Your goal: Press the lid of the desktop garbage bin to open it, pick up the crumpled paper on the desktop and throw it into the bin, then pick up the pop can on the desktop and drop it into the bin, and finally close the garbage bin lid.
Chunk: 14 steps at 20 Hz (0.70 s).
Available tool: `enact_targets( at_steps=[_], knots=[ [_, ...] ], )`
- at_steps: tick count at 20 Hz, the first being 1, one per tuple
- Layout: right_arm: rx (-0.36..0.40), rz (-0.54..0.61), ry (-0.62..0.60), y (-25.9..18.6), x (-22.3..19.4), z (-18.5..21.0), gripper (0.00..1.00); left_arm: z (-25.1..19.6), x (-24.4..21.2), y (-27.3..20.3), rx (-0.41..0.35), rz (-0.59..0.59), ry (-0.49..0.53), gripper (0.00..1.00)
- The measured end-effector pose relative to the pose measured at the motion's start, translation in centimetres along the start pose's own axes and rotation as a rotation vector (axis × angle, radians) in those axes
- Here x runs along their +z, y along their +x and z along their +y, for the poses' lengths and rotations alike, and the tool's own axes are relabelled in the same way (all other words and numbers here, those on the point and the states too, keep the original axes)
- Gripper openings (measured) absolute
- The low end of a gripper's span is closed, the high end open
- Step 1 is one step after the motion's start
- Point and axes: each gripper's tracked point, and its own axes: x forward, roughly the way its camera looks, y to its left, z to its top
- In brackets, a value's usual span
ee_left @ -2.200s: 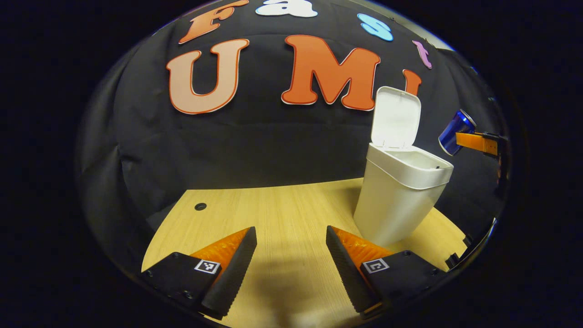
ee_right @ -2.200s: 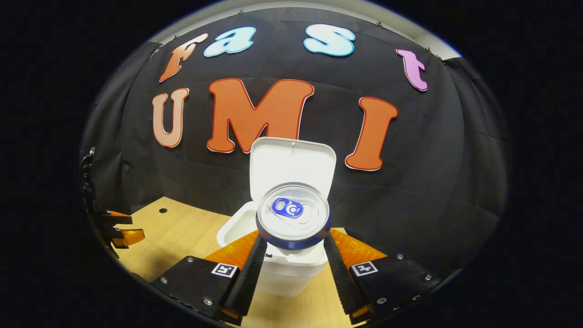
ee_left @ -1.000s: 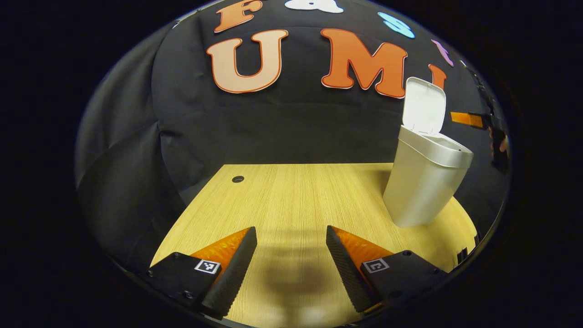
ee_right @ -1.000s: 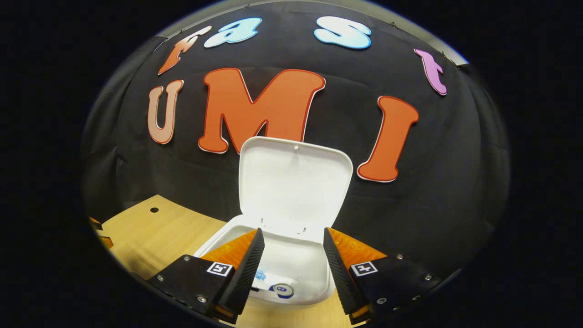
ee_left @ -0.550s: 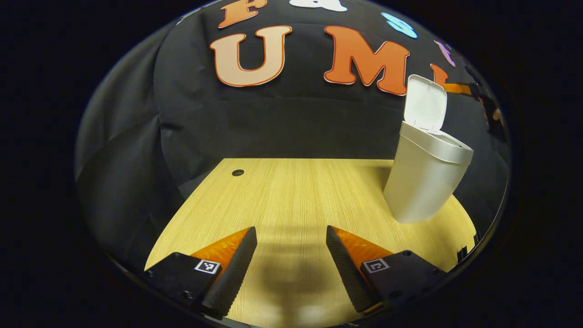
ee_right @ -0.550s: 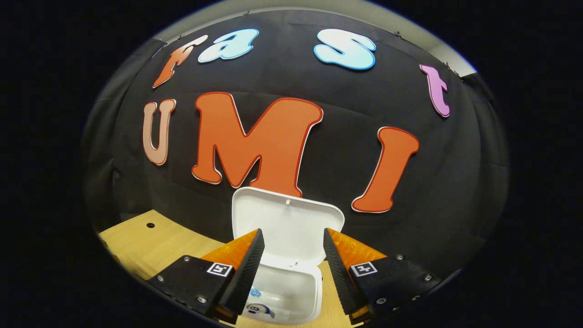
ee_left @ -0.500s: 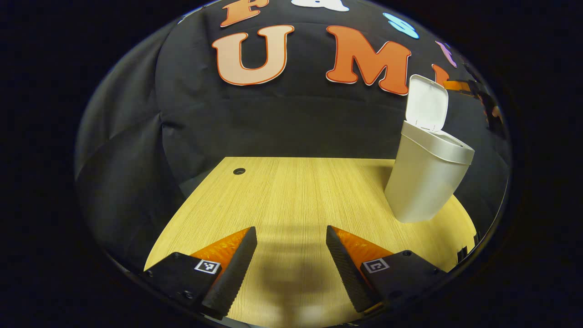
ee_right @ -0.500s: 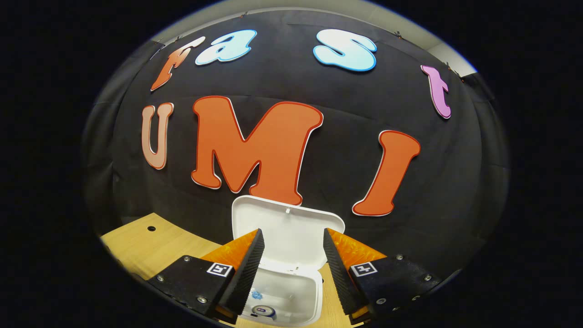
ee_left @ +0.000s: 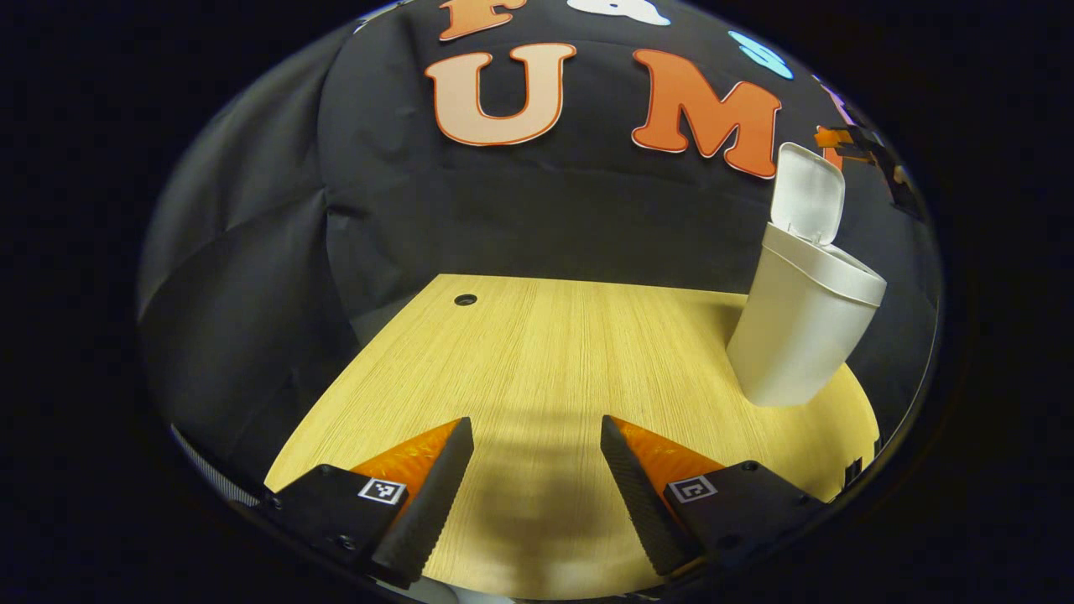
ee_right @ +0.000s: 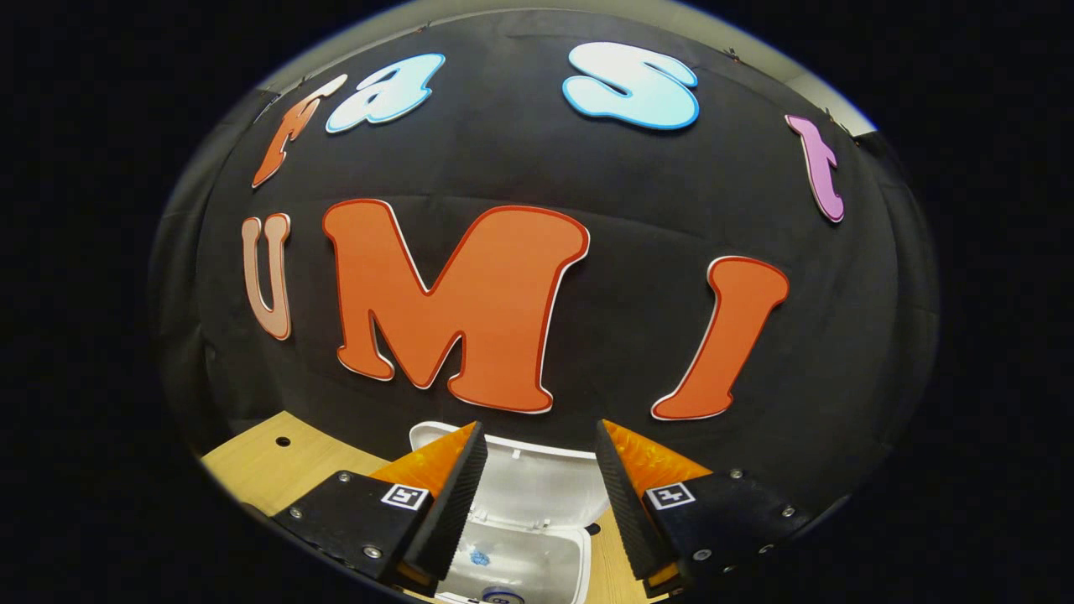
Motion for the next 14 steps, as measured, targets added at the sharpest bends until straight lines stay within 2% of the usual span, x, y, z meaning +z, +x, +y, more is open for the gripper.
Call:
enact_targets(
  at_steps=[8, 14],
  knots=[
    [0.015, 0.096, 0.065, 3.9, -1.3, 0.5, 0.79, 1.0, -0.2, 0.3, 0.054, 0.002, -0.033, 0.98],
    [0.009, 0.107, 0.055, 3.1, -2.1, 0.9, 0.78, 0.9, -0.1, 0.4, 0.049, -0.004, -0.041, 0.98]
  ],
)
